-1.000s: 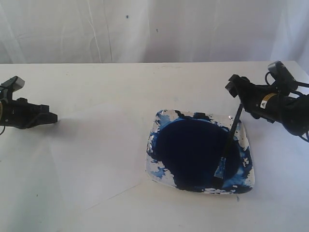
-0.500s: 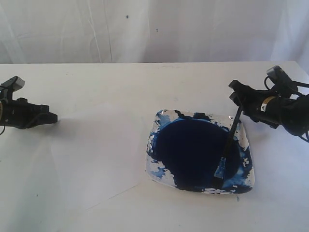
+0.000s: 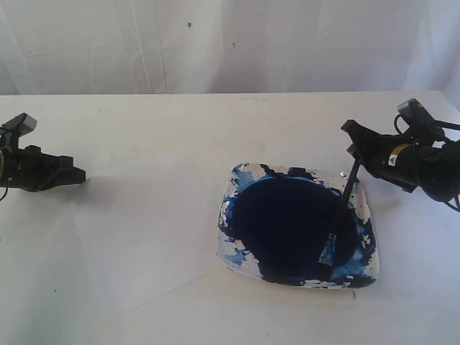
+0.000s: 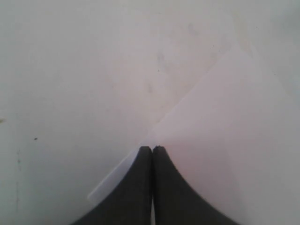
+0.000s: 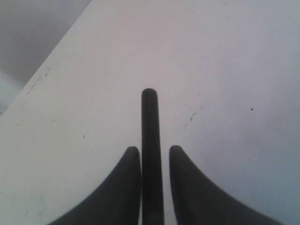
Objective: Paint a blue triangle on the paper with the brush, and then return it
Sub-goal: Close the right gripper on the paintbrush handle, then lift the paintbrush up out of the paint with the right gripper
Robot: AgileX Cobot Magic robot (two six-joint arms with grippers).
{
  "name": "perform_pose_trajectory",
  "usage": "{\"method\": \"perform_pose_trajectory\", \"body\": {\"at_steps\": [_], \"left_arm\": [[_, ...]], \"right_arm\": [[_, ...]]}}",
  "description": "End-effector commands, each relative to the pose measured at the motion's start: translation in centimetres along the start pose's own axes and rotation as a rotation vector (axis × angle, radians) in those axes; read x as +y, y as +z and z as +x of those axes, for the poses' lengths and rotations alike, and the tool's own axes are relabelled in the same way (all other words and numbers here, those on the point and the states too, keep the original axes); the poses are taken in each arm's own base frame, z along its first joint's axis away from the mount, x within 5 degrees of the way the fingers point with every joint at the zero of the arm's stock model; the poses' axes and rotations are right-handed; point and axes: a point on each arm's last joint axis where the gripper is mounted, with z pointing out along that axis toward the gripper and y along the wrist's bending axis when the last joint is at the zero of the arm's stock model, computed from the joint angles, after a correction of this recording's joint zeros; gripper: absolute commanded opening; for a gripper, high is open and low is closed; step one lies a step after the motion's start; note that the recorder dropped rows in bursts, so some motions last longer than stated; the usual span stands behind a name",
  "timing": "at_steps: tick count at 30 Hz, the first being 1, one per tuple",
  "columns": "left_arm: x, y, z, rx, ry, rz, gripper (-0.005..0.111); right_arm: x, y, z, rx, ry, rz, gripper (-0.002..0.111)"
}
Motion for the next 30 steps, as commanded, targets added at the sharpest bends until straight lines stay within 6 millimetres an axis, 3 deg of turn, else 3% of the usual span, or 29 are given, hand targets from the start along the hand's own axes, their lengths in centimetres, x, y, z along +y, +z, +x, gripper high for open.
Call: {"method": "perform_pose_trajectory", "body": {"at_steps": [1, 9, 14, 30], "left_arm": [[0.1, -0.1, -0.1, 0.001, 0.012, -0.01, 0.0], [0.1, -0.1, -0.1, 0.001, 0.012, -0.01, 0.0], [0.1, -0.1, -0.1, 0.001, 0.012, -0.01, 0.0], [0.1, -0.1, -0.1, 0.001, 0.012, -0.01, 0.0]], "right_arm": [[0.0, 0.0, -0.1, -0.005, 0.007, -0.003, 0.014], [0.0, 0.0, -0.2, -0.02, 0.035, 0.0, 0.0], [0.3, 0.0, -0.7, -0.072, 0.083, -0.038, 0.0], [3.5, -1.2, -3.1, -0.325, 0.106, -0.425, 0.0]]}}
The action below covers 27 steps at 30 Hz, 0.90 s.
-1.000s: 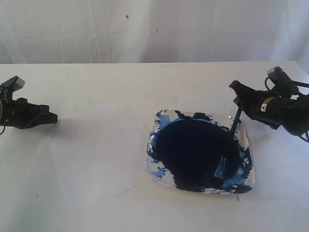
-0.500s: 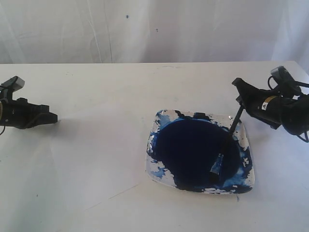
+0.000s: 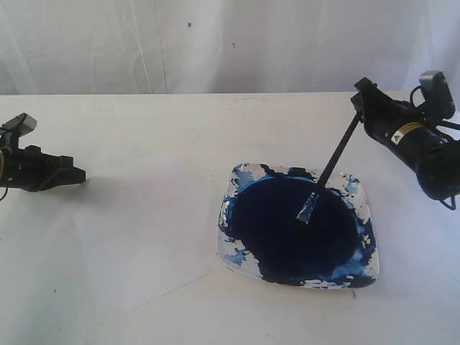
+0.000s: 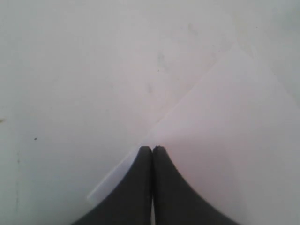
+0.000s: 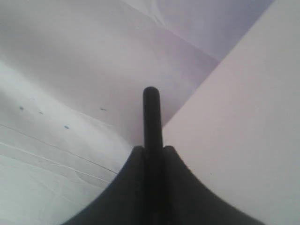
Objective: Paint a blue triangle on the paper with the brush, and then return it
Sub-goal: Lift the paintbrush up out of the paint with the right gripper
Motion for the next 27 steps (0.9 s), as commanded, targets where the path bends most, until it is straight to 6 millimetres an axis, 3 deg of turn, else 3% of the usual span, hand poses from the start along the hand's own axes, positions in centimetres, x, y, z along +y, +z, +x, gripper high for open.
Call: {"method": "perform_pose_trajectory", "body": {"at_steps": [1, 8, 27], "left_arm": [[0.1, -0.1, -0.1, 0.001, 0.012, -0.01, 0.0], [0.1, -0.1, -0.1, 0.001, 0.012, -0.01, 0.0], [0.1, -0.1, -0.1, 0.001, 0.012, -0.01, 0.0]], "right_arm": [[0.9, 0.0, -0.6, -0.064, 0.008, -0.105, 0.0], [2.2, -0.4, -1.5, -0.17, -0.028, -0.252, 0.0], [0.3, -1.0, -4.3, -0.419, -0.049, -0.081, 0.0]]}}
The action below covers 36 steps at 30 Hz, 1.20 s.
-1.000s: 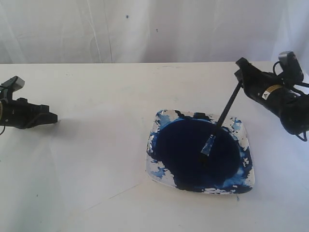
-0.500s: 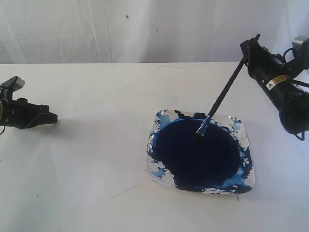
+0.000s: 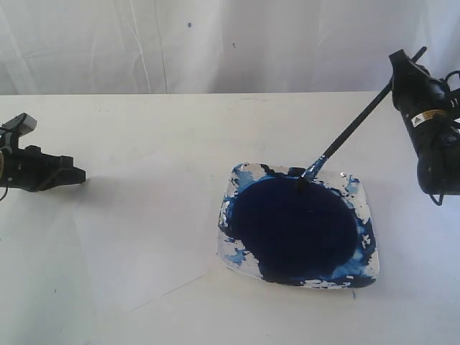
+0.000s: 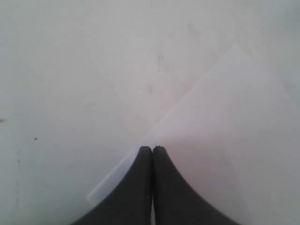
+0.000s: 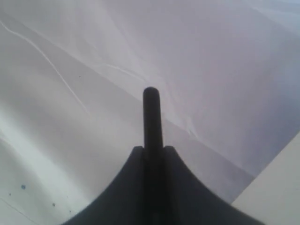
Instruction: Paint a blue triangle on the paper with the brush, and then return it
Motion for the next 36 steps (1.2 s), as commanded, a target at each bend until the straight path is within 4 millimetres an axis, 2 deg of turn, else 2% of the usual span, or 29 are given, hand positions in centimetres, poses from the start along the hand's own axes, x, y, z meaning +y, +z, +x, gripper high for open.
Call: {"method": "perform_pose_trajectory", "body": {"at_steps": [1, 10, 25, 36], "left_arm": [[0.1, -0.1, -0.1, 0.001, 0.012, -0.01, 0.0], [0.1, -0.1, -0.1, 0.003, 0.013, -0.01, 0.0], [0.1, -0.1, -0.1, 0.003, 0.013, -0.01, 0.0], [0.1, -0.1, -0.1, 0.003, 0.013, -0.01, 0.0]], "right_arm": [[-0.8, 0.0, -1.5, -0.056, -0.02, 0.017, 0.0], [-0.3, 0.0, -5.0, -0.08, -0.075, -0.038, 0.0], [-1.0, 0.0, -4.9, -0.051, -0.211, 0.028, 0.0], [-2.3, -0.1, -4.9, -0.09, -0.191, 0.108, 0.0]]}}
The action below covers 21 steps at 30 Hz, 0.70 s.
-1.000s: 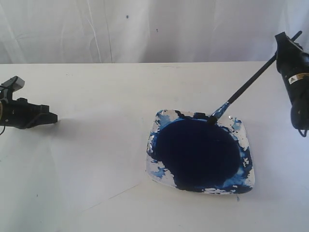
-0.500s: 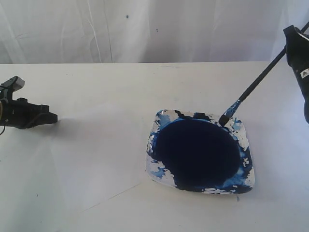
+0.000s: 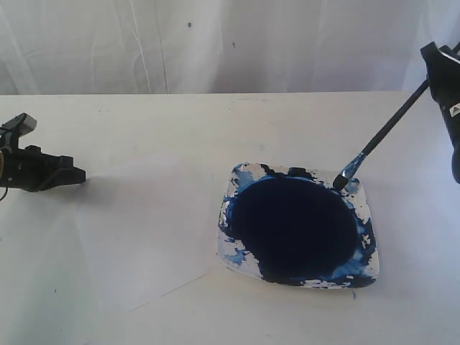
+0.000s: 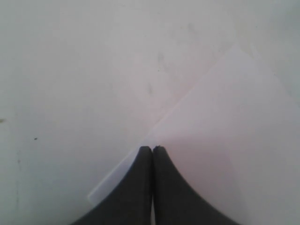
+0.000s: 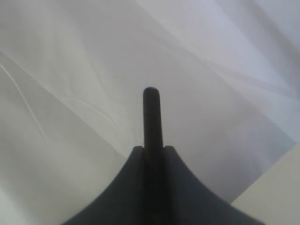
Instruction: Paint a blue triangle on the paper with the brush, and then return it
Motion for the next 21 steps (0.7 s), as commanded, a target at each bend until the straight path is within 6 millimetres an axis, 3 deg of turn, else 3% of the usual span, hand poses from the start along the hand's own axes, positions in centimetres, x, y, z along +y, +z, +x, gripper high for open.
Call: {"method": "perform_pose_trajectory", "body": {"at_steps": [1, 21], "left_arm": [[0.1, -0.1, -0.1, 0.003, 0.013, -0.01, 0.0], [0.1, -0.1, -0.1, 0.003, 0.013, -0.01, 0.0]], "right_arm": [[-1.0, 0.0, 0.2, -0.008, -0.008, 0.032, 0.0], [-2.1, -0.2, -0.3, -0.078, -0.017, 0.13, 0.0]]}}
